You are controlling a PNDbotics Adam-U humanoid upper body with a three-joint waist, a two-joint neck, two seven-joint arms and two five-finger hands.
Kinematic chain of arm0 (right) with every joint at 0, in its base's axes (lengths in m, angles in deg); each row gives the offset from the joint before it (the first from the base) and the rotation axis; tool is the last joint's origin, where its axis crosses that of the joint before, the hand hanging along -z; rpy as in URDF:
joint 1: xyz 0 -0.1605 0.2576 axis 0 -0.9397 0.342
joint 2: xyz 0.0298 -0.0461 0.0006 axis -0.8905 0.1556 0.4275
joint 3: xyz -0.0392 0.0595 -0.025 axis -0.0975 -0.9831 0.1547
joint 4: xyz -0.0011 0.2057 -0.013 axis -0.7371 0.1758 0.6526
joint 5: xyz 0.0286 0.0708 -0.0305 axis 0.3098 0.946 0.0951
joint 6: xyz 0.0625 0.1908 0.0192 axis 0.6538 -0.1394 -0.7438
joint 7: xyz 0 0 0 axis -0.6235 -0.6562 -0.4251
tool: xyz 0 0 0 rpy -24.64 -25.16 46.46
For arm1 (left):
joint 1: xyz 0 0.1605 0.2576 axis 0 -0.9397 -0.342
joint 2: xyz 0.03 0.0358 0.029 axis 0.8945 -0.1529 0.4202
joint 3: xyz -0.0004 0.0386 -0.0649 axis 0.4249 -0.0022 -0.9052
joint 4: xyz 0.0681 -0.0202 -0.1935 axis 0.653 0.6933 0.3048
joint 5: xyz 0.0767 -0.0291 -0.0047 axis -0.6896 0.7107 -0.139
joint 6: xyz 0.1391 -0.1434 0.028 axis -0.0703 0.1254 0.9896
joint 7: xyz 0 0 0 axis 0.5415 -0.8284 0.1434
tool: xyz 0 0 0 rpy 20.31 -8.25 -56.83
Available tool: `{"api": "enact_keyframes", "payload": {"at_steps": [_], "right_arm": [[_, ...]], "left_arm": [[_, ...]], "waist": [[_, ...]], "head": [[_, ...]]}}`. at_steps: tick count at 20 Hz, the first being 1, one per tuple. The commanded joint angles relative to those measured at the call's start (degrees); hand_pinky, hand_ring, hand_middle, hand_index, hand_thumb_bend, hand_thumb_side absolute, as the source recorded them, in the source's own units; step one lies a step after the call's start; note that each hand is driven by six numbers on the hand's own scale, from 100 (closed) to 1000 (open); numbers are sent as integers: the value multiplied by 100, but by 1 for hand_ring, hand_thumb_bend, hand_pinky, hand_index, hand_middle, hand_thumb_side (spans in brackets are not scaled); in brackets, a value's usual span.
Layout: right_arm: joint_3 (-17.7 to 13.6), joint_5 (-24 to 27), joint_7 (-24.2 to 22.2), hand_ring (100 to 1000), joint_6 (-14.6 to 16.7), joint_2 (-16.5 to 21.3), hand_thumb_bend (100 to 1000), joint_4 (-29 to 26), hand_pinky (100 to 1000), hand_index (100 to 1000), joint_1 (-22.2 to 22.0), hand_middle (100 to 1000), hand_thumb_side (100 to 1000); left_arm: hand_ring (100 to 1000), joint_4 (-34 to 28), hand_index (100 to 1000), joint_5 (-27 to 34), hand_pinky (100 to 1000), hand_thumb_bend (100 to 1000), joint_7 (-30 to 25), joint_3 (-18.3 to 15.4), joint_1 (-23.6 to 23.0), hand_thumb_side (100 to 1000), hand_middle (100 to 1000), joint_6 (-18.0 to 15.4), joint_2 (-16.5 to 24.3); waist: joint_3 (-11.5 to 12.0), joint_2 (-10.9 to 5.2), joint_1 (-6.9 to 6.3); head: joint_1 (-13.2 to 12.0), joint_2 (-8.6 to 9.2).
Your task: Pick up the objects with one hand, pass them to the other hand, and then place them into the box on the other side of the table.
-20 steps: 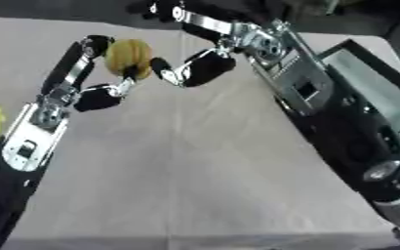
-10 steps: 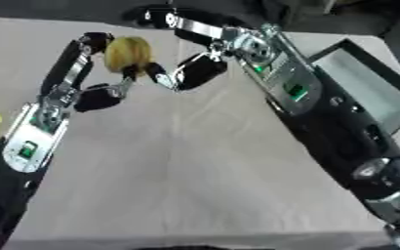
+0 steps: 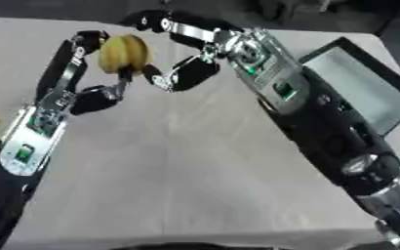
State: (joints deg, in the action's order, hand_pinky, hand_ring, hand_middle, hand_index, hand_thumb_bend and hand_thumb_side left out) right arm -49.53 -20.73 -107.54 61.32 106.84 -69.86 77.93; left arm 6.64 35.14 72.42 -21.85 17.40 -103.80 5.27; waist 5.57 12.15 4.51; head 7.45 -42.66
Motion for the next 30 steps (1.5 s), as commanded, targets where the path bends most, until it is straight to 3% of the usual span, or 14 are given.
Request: {"api": "enact_keyframes", "payload": {"at_steps": [1,11,16,30], "right_arm": [[-41,97,36,1000,-31,116,100,-78,1000,1000,88,1000,161],[1,695,-236,1000,-204,131,100,-365,1000,996,89,1000,207],[-7,610,-357,1000,-288,129,100,-309,1000,975,65,967,197],[-45,166,-272,1000,-307,136,100,-120,1000,992,11,987,221]], "left_arm": [[512,-90,594,-1,628,100,-12,45,141,266,487,-63,-48],[513,52,595,-163,628,100,26,13,152,258,487,13,-217],[515,34,594,-362,628,100,174,19,164,240,489,-51,-246],[516,-53,590,-572,623,100,488,74,123,232,488,-256,-214]], "waist": [[12,-71,-22],[16,-41,-8],[24,-40,-13],[44,-15,-17]], "head": [[56,53],[46,34],[70,31],[129,62]]}}
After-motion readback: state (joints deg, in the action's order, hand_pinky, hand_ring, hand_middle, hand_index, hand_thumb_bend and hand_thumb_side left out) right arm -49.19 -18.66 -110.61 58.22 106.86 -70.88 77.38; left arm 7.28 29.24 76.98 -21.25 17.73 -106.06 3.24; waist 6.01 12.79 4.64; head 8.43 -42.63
